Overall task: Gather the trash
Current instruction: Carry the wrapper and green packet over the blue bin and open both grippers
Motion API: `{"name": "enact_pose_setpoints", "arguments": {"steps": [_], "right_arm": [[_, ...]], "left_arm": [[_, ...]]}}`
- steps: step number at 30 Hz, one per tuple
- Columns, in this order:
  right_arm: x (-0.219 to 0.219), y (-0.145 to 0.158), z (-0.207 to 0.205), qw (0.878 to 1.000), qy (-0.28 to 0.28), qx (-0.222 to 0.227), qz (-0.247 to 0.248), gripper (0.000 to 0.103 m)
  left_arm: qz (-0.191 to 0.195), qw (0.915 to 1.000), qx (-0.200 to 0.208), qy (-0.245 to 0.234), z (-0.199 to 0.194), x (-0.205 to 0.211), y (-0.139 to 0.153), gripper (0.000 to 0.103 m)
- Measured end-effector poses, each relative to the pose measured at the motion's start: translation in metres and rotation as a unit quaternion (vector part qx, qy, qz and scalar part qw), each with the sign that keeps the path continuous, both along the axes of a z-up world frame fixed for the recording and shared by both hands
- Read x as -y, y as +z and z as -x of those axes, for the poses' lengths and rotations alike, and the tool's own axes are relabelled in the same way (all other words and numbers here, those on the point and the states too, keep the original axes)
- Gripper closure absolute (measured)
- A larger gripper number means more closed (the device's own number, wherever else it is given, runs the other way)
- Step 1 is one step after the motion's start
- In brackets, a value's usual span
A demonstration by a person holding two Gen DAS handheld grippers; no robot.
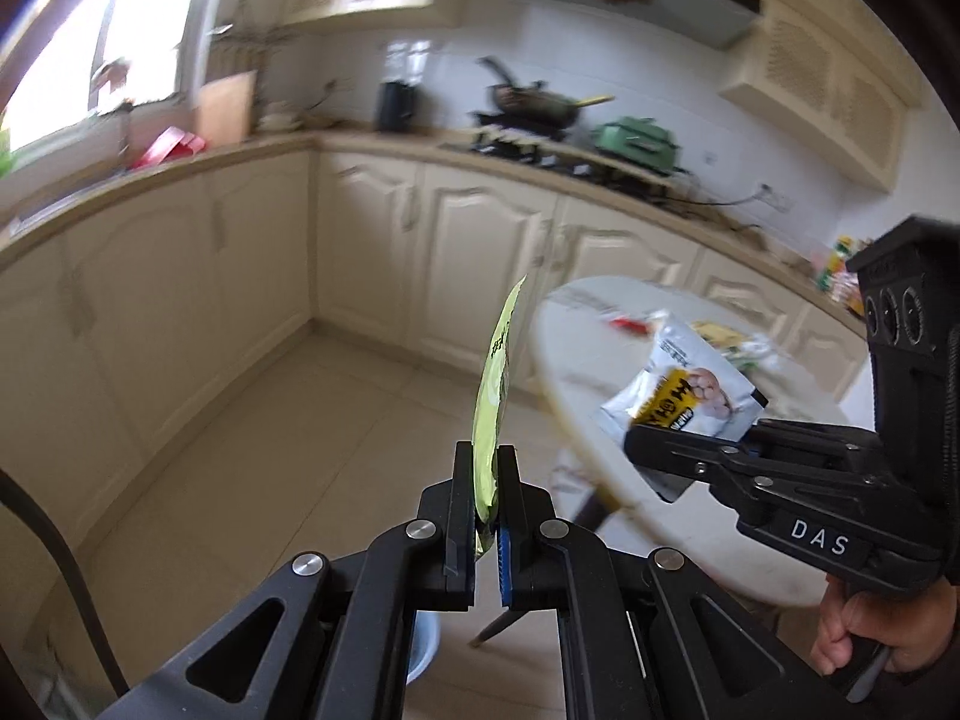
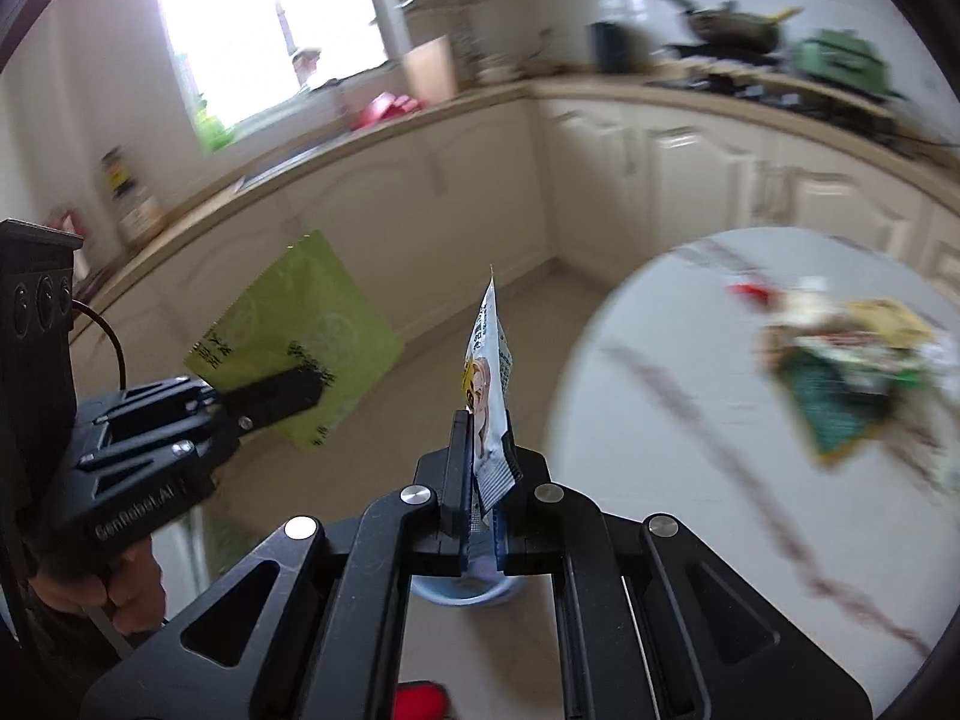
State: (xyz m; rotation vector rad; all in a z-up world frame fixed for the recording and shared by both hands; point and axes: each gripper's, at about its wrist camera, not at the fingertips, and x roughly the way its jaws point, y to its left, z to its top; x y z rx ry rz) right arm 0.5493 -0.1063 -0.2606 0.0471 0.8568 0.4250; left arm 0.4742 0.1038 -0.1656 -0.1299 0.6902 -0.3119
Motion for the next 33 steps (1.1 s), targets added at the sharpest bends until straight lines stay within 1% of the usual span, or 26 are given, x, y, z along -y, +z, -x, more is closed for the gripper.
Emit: {"name": "enact_pose_setpoints", "arguments": {"steps": [3, 5, 7, 9, 10, 11, 12, 14, 16, 17, 19, 20, 22, 24, 26, 27, 29, 31, 32, 33], "right_arm": [[-0.045, -0.024, -0.011, 0.999, 0.037, -0.02, 0.002, 0.097], [-0.073, -0.047, -0.02, 0.998, 0.057, -0.036, 0.009, 0.097], [-0.094, -0.073, -0.031, 0.995, 0.071, -0.061, 0.015, 0.097], [-0.113, -0.109, -0.044, 0.993, 0.079, -0.088, 0.025, 0.097], [-0.122, -0.13, -0.05, 0.99, 0.081, -0.108, 0.032, 0.097], [-0.125, -0.144, -0.053, 0.989, 0.081, -0.121, 0.032, 0.097], [-0.129, -0.165, -0.06, 0.986, 0.08, -0.139, 0.035, 0.097], [-0.137, -0.207, -0.071, 0.98, 0.077, -0.174, 0.051, 0.097], [-0.137, -0.242, -0.08, 0.975, 0.074, -0.207, 0.043, 0.097], [-0.137, -0.265, -0.087, 0.969, 0.067, -0.233, 0.041, 0.096], [-0.135, -0.297, -0.097, 0.963, 0.056, -0.262, 0.034, 0.095], [-0.134, -0.315, -0.102, 0.957, 0.051, -0.284, 0.026, 0.093], [-0.133, -0.34, -0.11, 0.95, 0.04, -0.31, 0.018, 0.091], [-0.131, -0.355, -0.118, 0.947, 0.035, -0.32, 0.014, 0.086], [-0.129, -0.365, -0.126, 0.945, 0.03, -0.324, 0.016, 0.079], [-0.127, -0.369, -0.129, 0.945, 0.027, -0.326, 0.018, 0.077], [-0.127, -0.373, -0.128, 0.945, 0.019, -0.326, 0.021, 0.067], [-0.122, -0.372, -0.121, 0.946, 0.01, -0.322, 0.02, 0.06], [-0.119, -0.372, -0.122, 0.947, 0.008, -0.321, 0.021, 0.059], [-0.116, -0.37, -0.123, 0.947, 0.005, -0.319, 0.022, 0.059]], "left_arm": [[0.013, 0.9987, -0.037, 0.031, 0.003, -0.039, -0.029, 0.101], [0.015, 0.9963, -0.069, 0.049, -0.001, -0.058, -0.052, 0.101], [0.02, 0.9923, -0.104, 0.064, -0.006, -0.077, -0.078, 0.101], [0.023, 0.9881, -0.132, 0.075, -0.012, -0.091, -0.104, 0.101], [0.02, 0.9846, -0.154, 0.08, -0.016, -0.097, -0.121, 0.101], [0.023, 0.9818, -0.171, 0.08, -0.019, -0.102, -0.135, 0.101], [0.028, 0.9783, -0.188, 0.083, -0.022, -0.108, -0.149, 0.101], [0.034, 0.9692, -0.228, 0.086, -0.028, -0.119, -0.181, 0.101], [0.037, 0.9622, -0.255, 0.087, -0.034, -0.128, -0.206, 0.101], [0.039, 0.9587, -0.269, 0.085, -0.037, -0.131, -0.216, 0.101], [0.037, 0.9514, -0.294, 0.084, -0.043, -0.136, -0.238, 0.101], [0.033, 0.9471, -0.308, 0.084, -0.045, -0.138, -0.247, 0.101], [0.035, 0.941, -0.326, 0.083, -0.046, -0.143, -0.262, 0.101], [0.026, 0.9373, -0.337, 0.084, -0.046, -0.147, -0.27, 0.101], [0.025, 0.9336, -0.347, 0.086, -0.055, -0.155, -0.275, 0.101], [0.026, 0.9319, -0.351, 0.088, -0.063, -0.156, -0.275, 0.101], [0.016, 0.9289, -0.359, 0.089, -0.073, -0.159, -0.277, 0.101], [0.013, 0.9248, -0.371, 0.083, -0.073, -0.161, -0.282, 0.099], [0.008, 0.9224, -0.377, 0.083, -0.082, -0.16, -0.28, 0.098], [0.003, 0.9206, -0.382, 0.083, -0.08, -0.162, -0.281, 0.096]]}}
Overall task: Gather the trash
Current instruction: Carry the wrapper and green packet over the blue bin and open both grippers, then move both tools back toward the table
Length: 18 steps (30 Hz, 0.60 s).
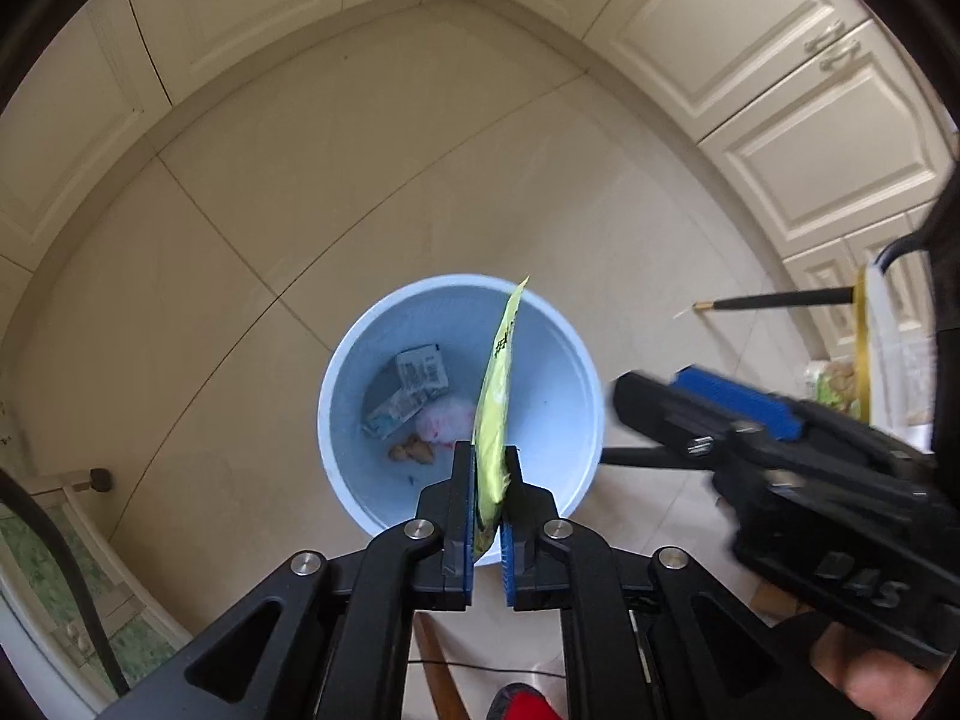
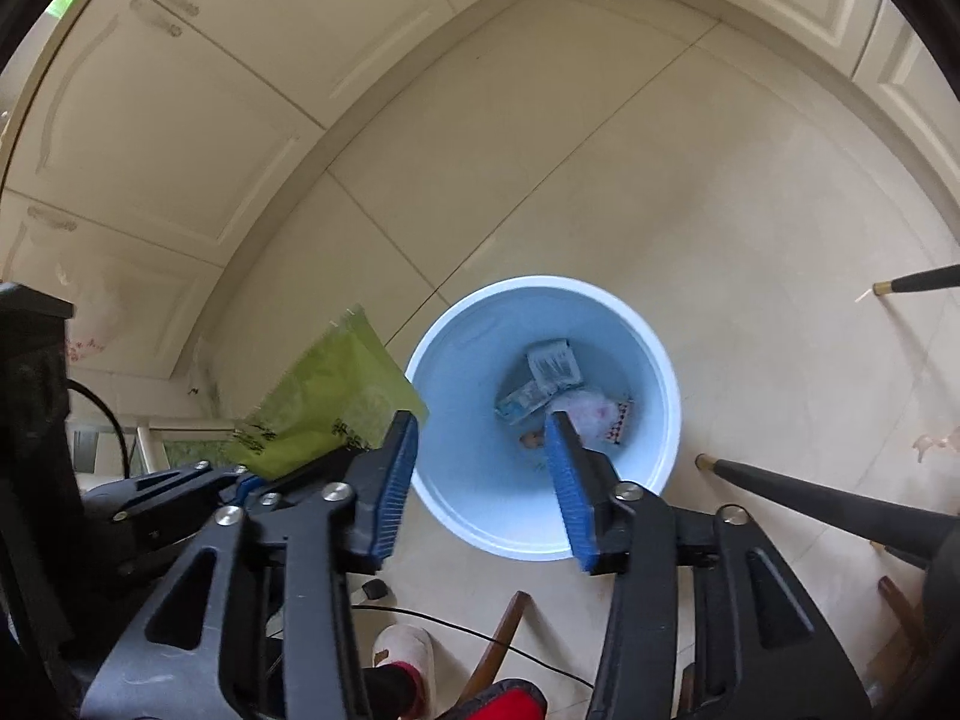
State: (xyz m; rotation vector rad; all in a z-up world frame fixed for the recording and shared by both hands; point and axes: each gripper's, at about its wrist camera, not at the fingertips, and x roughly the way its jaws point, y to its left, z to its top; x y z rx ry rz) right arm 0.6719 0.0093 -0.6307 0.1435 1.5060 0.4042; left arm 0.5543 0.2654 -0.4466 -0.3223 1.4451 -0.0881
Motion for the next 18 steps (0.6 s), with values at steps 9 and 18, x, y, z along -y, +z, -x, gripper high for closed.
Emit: {"name": "enact_pose_setpoints", "arguments": {"steps": [9, 18], "right_arm": [[0.005, 0.043, -0.008, 0.999, -0.008, 0.036, 0.005, 0.058], [0.001, 0.128, 0.016, 0.994, -0.004, 0.106, -0.024, 0.044]], "left_arm": [[-0.028, 0.9992, 0.006, 0.03, -0.033, 0.004, 0.055, 0.064], [-0.082, 0.9863, 0.107, 0.095, 0.012, -0.003, 0.183, 0.054]]}}
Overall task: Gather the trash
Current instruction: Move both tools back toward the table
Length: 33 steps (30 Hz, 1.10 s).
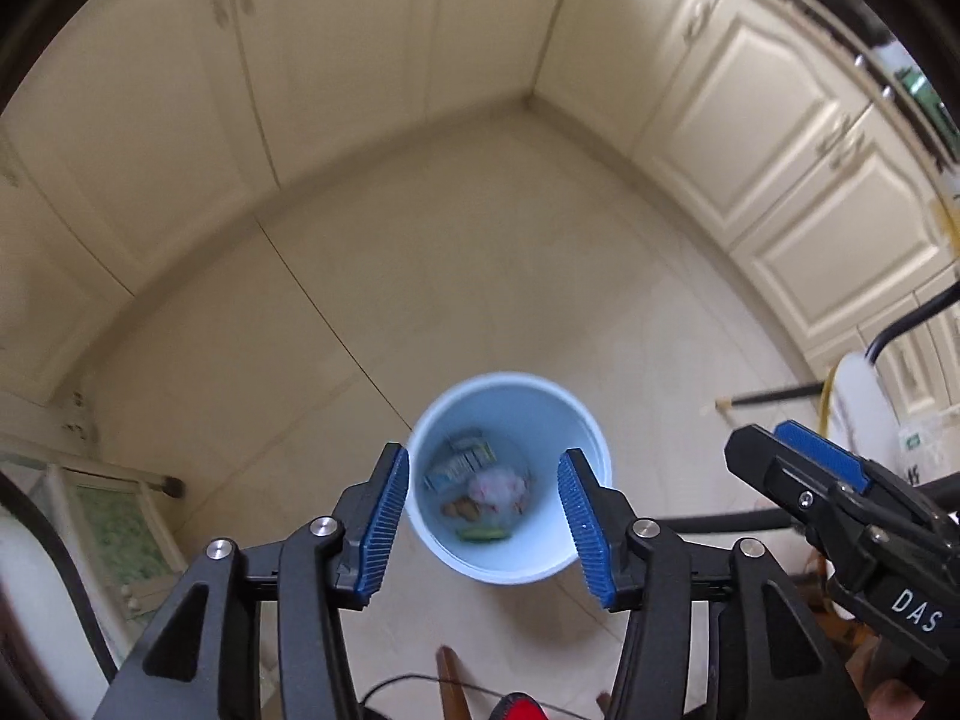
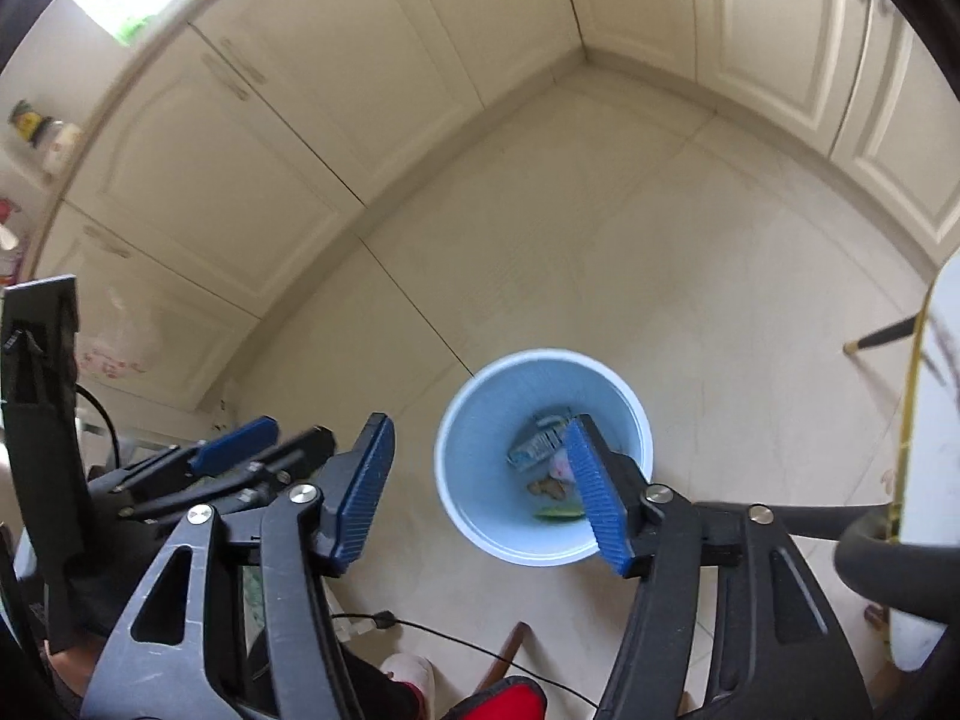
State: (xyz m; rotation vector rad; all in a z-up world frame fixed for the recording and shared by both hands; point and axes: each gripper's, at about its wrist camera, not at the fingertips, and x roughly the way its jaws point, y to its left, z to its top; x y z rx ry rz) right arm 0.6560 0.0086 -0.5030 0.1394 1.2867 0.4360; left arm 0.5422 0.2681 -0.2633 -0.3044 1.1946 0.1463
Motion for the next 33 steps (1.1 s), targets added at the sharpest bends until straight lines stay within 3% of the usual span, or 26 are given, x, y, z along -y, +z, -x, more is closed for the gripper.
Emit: {"name": "enact_pose_setpoints", "arguments": {"steps": [3, 5, 9, 10, 15, 18, 23, 27, 33], "right_arm": [[-0.003, 0.044, 0.017, 0.999, 0.008, 0.04, -0.004, 0.034], [-0.006, 0.075, 0.031, 0.997, 0.013, 0.074, 0.001, 0.019], [0.0, 0.139, 0.064, 0.989, 0.008, 0.146, 0.001, 0.013], [0.003, 0.157, 0.074, 0.986, 0.002, 0.166, 0.004, 0.008], [0.032, 0.23, 0.118, 0.97, -0.024, 0.241, -0.002, 0.005], [0.056, 0.273, 0.147, 0.957, -0.043, 0.287, -0.002, 0.002], [0.084, 0.34, 0.198, 0.927, -0.075, 0.366, 0.02, 0.0], [0.1, 0.383, 0.24, 0.902, -0.098, 0.418, 0.039, 0.0], [0.12, 0.433, 0.302, 0.863, -0.129, 0.483, 0.071, 0.0]], "left_arm": [[-0.016, 0.9988, 0.046, 0.011, 0.025, 0.006, 0.044, 0.049], [-0.022, 0.9962, 0.083, 0.014, 0.041, 0.014, 0.076, 0.043], [-0.049, 0.9868, 0.154, 0.006, 0.08, 0.05, 0.14, 0.037], [-0.055, 0.9828, 0.176, 0.005, 0.095, 0.062, 0.157, 0.032], [-0.081, 0.9598, 0.268, -0.017, 0.163, 0.109, 0.216, 0.024], [-0.097, 0.9462, 0.308, -0.026, 0.205, 0.143, 0.231, 0.015], [-0.118, 0.9139, 0.386, -0.046, 0.297, 0.215, 0.258, 0.011], [-0.119, 0.8936, 0.429, -0.058, 0.357, 0.251, 0.269, 0.007], [-0.131, 0.86, 0.489, -0.064, 0.433, 0.277, 0.248, 0.004]]}}
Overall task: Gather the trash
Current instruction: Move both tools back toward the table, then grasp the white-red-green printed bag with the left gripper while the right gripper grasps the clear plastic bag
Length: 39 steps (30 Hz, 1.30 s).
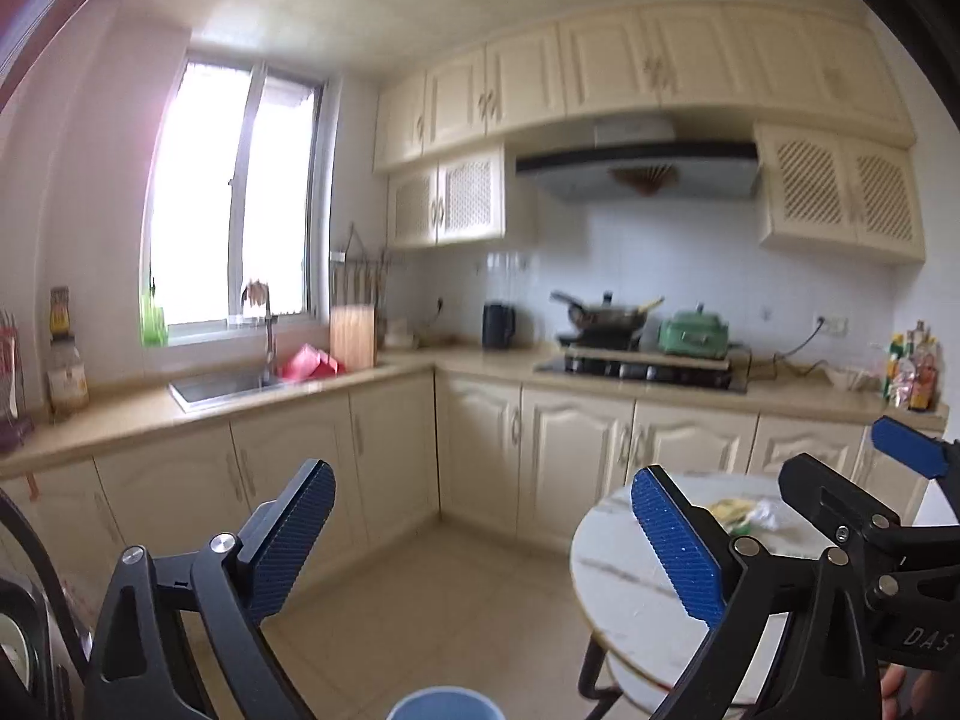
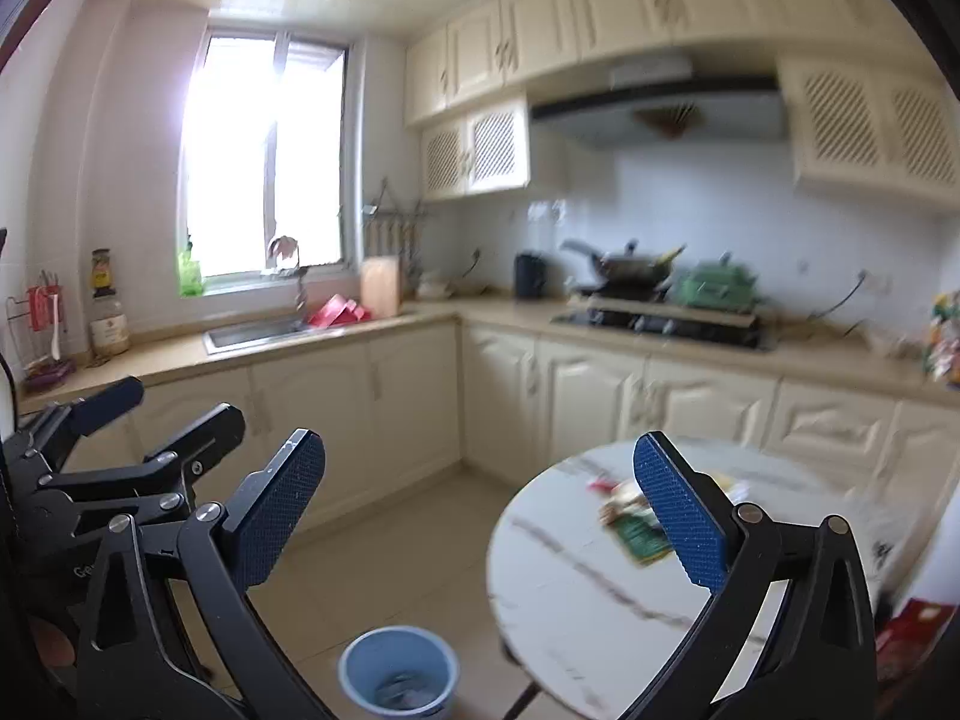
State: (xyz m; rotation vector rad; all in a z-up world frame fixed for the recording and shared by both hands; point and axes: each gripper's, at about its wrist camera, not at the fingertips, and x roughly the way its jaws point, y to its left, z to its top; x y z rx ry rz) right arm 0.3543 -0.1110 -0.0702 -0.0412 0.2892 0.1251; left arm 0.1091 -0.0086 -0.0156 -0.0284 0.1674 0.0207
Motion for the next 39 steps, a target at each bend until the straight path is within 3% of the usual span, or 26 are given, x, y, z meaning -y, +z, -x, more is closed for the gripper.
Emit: {"name": "enact_pose_setpoints", "arguments": {"steps": [7, 13, 18, 25, 32, 39], "right_arm": [[0.016, 0.035, 0.05, 0.998, -0.031, 0.054, 0.011, 0.0], [0.027, 0.045, 0.067, 0.996, -0.043, 0.074, 0.009, 0.0], [0.04, 0.043, 0.068, 0.996, -0.051, 0.072, 0.008, 0.0], [0.058, 0.03, 0.058, 0.996, -0.068, 0.062, 0.007, 0.0], [0.115, 0.001, 0.03, 0.993, -0.116, 0.019, -0.013, 0.0], [0.2, -0.04, -0.009, 0.981, -0.185, -0.053, -0.03, 0.0]], "left_arm": [[-0.005, 0.9987, 0.051, -0.008, 0.03, 0.022, -0.066, 0.001], [-0.006, 0.9979, 0.063, -0.014, 0.038, 0.032, -0.095, 0.001], [-0.006, 0.9976, 0.066, -0.019, 0.035, 0.034, -0.096, 0.001], [-0.012, 0.998, 0.049, -0.038, -0.009, 0.045, -0.069, 0.001], [-0.018, 0.9958, -0.032, -0.084, -0.093, 0.072, -0.072, 0.001], [-0.017, 0.9796, -0.154, -0.129, -0.197, 0.1, -0.104, 0.001]]}}
